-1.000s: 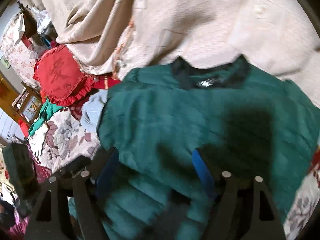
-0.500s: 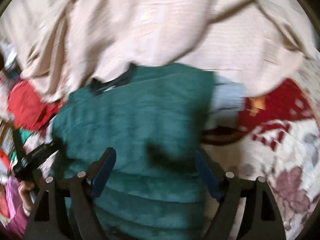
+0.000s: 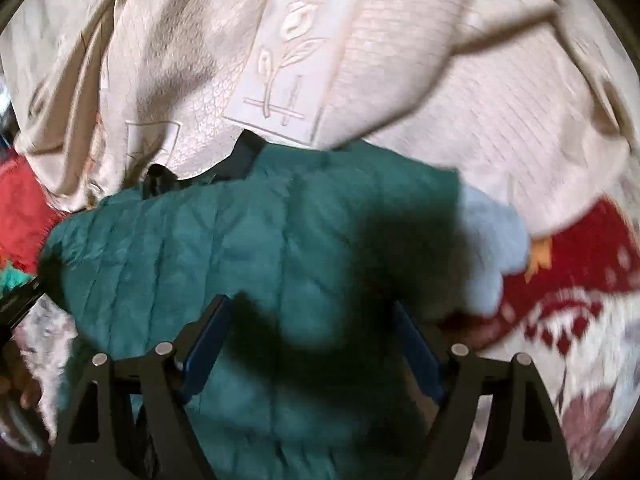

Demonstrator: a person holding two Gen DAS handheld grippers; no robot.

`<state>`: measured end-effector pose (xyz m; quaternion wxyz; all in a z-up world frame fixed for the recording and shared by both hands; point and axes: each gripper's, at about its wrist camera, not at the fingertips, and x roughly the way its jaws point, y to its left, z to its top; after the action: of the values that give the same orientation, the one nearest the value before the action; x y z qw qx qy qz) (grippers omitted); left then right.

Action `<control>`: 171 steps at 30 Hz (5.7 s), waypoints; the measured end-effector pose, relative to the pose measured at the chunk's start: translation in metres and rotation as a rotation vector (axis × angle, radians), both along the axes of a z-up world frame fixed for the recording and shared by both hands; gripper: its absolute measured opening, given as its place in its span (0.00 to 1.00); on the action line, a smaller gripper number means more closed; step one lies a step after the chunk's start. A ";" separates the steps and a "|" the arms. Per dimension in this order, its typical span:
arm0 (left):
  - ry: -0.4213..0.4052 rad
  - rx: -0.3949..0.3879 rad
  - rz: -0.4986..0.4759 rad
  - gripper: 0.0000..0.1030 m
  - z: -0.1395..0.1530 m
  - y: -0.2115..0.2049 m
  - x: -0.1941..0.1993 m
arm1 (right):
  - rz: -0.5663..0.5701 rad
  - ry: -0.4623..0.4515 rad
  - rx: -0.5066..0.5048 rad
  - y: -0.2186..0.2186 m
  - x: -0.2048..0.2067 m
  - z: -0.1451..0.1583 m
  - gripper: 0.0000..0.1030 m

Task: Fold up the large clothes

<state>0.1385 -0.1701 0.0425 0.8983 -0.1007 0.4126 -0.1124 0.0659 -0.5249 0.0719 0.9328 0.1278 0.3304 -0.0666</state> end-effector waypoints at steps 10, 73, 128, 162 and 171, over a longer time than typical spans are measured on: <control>0.056 0.047 -0.032 0.11 -0.024 -0.006 -0.010 | -0.046 0.066 -0.022 -0.012 0.053 -0.006 0.84; -0.012 0.186 -0.126 0.31 -0.050 -0.074 -0.003 | -0.123 -0.081 -0.093 -0.039 0.009 0.000 0.27; -0.022 0.190 -0.060 0.33 -0.015 -0.026 -0.045 | -0.040 0.000 -0.070 0.010 -0.065 -0.004 0.84; 0.053 0.251 -0.140 0.33 -0.030 0.005 -0.134 | -0.021 0.144 -0.069 0.039 -0.148 -0.041 0.86; 0.054 0.269 -0.167 0.33 -0.029 0.012 -0.162 | -0.015 0.158 -0.057 0.047 -0.176 -0.047 0.88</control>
<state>-0.0236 -0.1584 0.0131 0.8798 0.0521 0.4549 -0.1279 -0.1101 -0.4780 0.0249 0.9066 0.0980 0.3998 -0.0927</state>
